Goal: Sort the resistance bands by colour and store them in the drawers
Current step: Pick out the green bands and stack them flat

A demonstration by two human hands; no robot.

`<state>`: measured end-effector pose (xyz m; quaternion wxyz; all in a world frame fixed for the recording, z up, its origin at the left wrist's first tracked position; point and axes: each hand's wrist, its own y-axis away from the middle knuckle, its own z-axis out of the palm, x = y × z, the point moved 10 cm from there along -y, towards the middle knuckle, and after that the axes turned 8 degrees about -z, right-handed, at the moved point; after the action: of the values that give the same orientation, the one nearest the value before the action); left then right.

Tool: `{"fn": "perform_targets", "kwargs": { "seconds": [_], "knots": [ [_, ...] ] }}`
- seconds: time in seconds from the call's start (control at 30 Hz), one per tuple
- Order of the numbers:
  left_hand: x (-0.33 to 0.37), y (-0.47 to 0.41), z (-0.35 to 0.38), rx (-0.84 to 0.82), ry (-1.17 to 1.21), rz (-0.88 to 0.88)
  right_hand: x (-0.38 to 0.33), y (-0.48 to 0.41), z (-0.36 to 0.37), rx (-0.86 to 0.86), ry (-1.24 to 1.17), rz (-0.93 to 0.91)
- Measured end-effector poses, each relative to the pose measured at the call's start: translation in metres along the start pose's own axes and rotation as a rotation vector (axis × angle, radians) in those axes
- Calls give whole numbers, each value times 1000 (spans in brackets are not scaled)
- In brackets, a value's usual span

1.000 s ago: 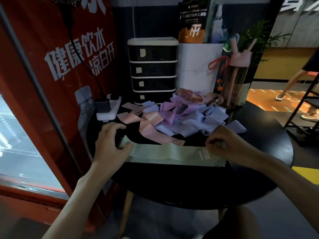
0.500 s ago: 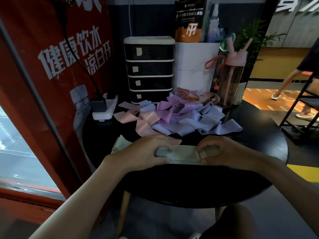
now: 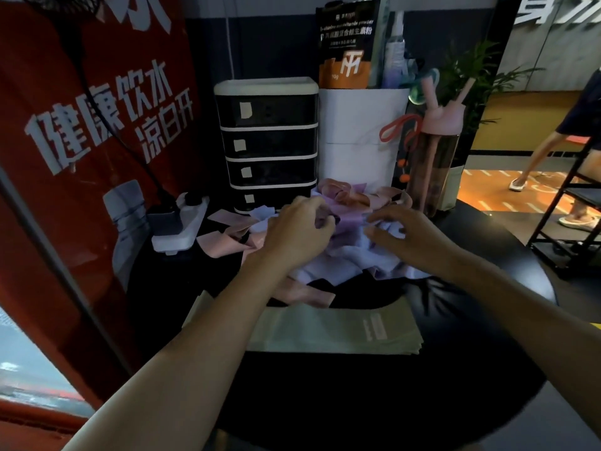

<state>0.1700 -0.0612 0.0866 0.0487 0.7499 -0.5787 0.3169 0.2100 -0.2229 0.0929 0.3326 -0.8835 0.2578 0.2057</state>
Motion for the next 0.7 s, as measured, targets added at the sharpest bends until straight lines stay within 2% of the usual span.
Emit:
{"fn": "perform_targets", "kwargs": {
  "seconds": [0.1,0.2,0.23,0.33,0.4,0.47,0.5,0.57,0.63,0.7],
  "knots": [
    [-24,-33,33,-20,-11,-169,27,-40,-1,41,53,53],
    [-43,-38,64,-71,-25,-205,60,-67,2,13,208,220],
    [-48,-36,71,-79,-14,-206,65,-75,6,-25,220,225],
    [-59,-29,83,-64,-28,-182,70,-94,37,-217,54,157],
    [-60,-27,81,-32,-49,-161,84,-96,61,-353,131,94],
    [-60,-28,78,-22,-39,-179,111,-87,74,-458,295,203],
    [-60,-28,76,-17,-10,-204,117,-84,75,-464,348,230],
    [-59,-26,67,40,37,-229,113,-86,76,-408,363,128],
    [-56,-24,54,129,43,-205,106,-88,67,-302,304,21],
    [-56,-24,46,185,59,-196,110,-84,45,-173,284,35]
  ]
}}
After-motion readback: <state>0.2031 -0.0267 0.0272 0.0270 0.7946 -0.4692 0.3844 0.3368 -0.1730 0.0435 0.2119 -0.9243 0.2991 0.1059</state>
